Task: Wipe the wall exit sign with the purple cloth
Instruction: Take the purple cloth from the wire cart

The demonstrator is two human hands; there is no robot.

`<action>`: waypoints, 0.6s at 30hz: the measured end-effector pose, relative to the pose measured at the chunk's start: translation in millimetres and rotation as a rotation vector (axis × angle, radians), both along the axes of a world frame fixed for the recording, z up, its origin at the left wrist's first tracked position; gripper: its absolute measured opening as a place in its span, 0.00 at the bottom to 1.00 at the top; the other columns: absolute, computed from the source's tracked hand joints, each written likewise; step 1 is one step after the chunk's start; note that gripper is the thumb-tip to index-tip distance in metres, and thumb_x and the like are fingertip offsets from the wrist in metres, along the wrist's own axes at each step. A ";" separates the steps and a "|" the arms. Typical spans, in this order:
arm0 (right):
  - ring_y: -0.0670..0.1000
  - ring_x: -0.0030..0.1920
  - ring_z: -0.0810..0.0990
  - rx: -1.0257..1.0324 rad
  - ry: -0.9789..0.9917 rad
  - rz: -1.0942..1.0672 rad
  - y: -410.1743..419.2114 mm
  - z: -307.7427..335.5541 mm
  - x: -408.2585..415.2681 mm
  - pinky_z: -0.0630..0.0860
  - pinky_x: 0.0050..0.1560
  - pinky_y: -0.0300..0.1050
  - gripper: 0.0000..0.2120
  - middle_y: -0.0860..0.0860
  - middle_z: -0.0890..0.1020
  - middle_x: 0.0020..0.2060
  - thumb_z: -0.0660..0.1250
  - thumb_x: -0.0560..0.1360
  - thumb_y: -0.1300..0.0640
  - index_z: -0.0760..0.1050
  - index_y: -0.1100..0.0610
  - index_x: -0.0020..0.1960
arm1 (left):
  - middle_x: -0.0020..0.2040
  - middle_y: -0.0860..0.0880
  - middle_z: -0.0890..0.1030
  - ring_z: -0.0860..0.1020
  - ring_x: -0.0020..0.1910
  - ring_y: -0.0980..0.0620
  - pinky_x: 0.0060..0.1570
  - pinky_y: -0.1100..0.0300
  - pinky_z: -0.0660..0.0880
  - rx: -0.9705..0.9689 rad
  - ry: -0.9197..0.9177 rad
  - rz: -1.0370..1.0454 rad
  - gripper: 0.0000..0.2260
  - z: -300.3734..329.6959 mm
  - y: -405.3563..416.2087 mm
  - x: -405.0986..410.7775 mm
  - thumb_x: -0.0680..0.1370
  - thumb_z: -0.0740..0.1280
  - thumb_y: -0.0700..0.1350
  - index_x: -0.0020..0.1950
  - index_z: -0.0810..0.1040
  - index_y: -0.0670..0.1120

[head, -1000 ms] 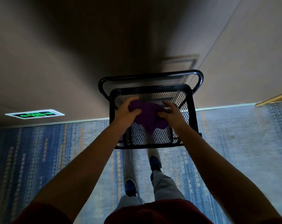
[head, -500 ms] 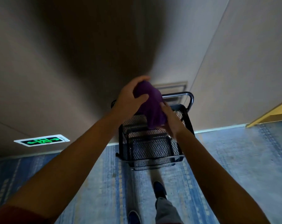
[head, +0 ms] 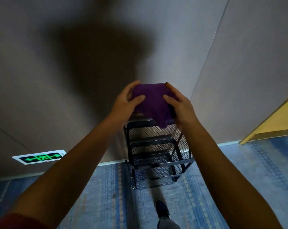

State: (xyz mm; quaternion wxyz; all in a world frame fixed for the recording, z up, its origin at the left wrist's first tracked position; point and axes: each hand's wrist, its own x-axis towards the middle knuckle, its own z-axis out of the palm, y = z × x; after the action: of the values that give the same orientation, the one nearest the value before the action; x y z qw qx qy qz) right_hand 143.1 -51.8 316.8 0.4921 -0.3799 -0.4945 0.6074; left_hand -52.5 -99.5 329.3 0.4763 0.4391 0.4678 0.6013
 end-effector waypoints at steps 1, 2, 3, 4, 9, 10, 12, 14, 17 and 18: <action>0.54 0.67 0.80 0.036 -0.016 0.001 -5.0 6.7 0.0 0.79 0.67 0.56 0.21 0.48 0.80 0.68 0.73 0.78 0.58 0.79 0.42 0.68 | 0.67 0.47 0.80 0.84 0.59 0.51 0.47 0.58 0.83 -0.023 -0.023 -0.017 0.18 2.4 -3.6 -0.8 0.79 0.72 0.41 0.63 0.78 0.62; 0.53 0.68 0.79 0.062 -0.016 0.004 -10.4 13.4 -0.3 0.79 0.67 0.56 0.21 0.47 0.79 0.69 0.73 0.78 0.56 0.80 0.41 0.68 | 0.68 0.49 0.79 0.83 0.60 0.50 0.48 0.55 0.83 -0.049 -0.038 -0.042 0.16 5.2 -7.4 -0.3 0.79 0.73 0.45 0.62 0.78 0.64; 0.54 0.69 0.78 0.076 -0.007 0.009 -15.6 19.3 -1.4 0.79 0.67 0.56 0.21 0.47 0.79 0.70 0.74 0.77 0.55 0.80 0.41 0.67 | 0.69 0.51 0.78 0.83 0.61 0.50 0.49 0.53 0.83 -0.073 -0.053 -0.071 0.15 8.4 -11.3 0.9 0.78 0.73 0.50 0.60 0.79 0.67; 0.54 0.69 0.78 0.080 0.011 0.014 -20.9 24.8 -2.5 0.79 0.66 0.55 0.21 0.48 0.79 0.70 0.74 0.76 0.54 0.80 0.41 0.67 | 0.68 0.54 0.78 0.82 0.61 0.51 0.50 0.51 0.83 -0.087 -0.070 -0.100 0.15 11.4 -15.1 2.3 0.76 0.73 0.53 0.60 0.79 0.68; 0.55 0.67 0.80 0.123 0.049 0.001 -44.5 38.8 -5.5 0.82 0.62 0.54 0.23 0.49 0.81 0.68 0.76 0.74 0.53 0.80 0.46 0.68 | 0.72 0.51 0.77 0.81 0.66 0.48 0.58 0.49 0.81 -0.014 -0.248 -0.175 0.18 14.4 -24.4 9.3 0.78 0.72 0.50 0.66 0.77 0.63; 0.56 0.67 0.80 0.137 0.030 -0.014 -47.5 39.0 -4.7 0.81 0.62 0.55 0.23 0.49 0.81 0.68 0.76 0.74 0.53 0.80 0.46 0.69 | 0.72 0.51 0.77 0.81 0.66 0.48 0.58 0.50 0.81 0.009 -0.258 -0.170 0.19 13.6 -26.6 9.7 0.79 0.71 0.47 0.67 0.77 0.62; 0.56 0.68 0.79 0.165 -0.026 -0.033 -51.8 37.6 -2.0 0.80 0.65 0.59 0.24 0.50 0.80 0.68 0.75 0.75 0.55 0.78 0.47 0.70 | 0.71 0.51 0.78 0.81 0.66 0.49 0.58 0.52 0.81 0.056 -0.220 -0.141 0.21 10.7 -31.6 10.0 0.80 0.70 0.42 0.69 0.76 0.60; 0.54 0.69 0.78 0.211 -0.094 -0.041 -54.3 35.3 1.2 0.79 0.66 0.59 0.26 0.49 0.79 0.70 0.75 0.76 0.57 0.75 0.47 0.73 | 0.69 0.52 0.79 0.81 0.66 0.51 0.60 0.53 0.81 0.094 -0.122 -0.084 0.22 9.1 -37.0 8.3 0.80 0.70 0.39 0.69 0.76 0.60; 0.48 0.69 0.77 0.297 -0.166 -0.001 -57.4 33.4 1.3 0.80 0.65 0.51 0.34 0.44 0.75 0.72 0.76 0.76 0.57 0.67 0.44 0.78 | 0.68 0.57 0.78 0.81 0.63 0.58 0.57 0.62 0.80 0.144 0.050 -0.013 0.23 11.0 -47.2 5.9 0.80 0.70 0.38 0.67 0.77 0.64; 0.45 0.69 0.77 0.314 -0.176 0.011 -58.4 33.0 -0.4 0.80 0.64 0.47 0.36 0.42 0.74 0.72 0.76 0.76 0.57 0.64 0.43 0.80 | 0.68 0.56 0.77 0.81 0.63 0.59 0.56 0.63 0.80 0.151 0.087 0.008 0.23 11.3 -50.7 5.2 0.80 0.69 0.38 0.67 0.77 0.64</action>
State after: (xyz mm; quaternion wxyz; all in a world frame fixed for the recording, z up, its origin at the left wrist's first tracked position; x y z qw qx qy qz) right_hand 142.8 -110.2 349.8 0.4968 -0.3474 -0.6264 0.4900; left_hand -47.3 -150.2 340.5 0.4185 0.4975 0.4430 0.6173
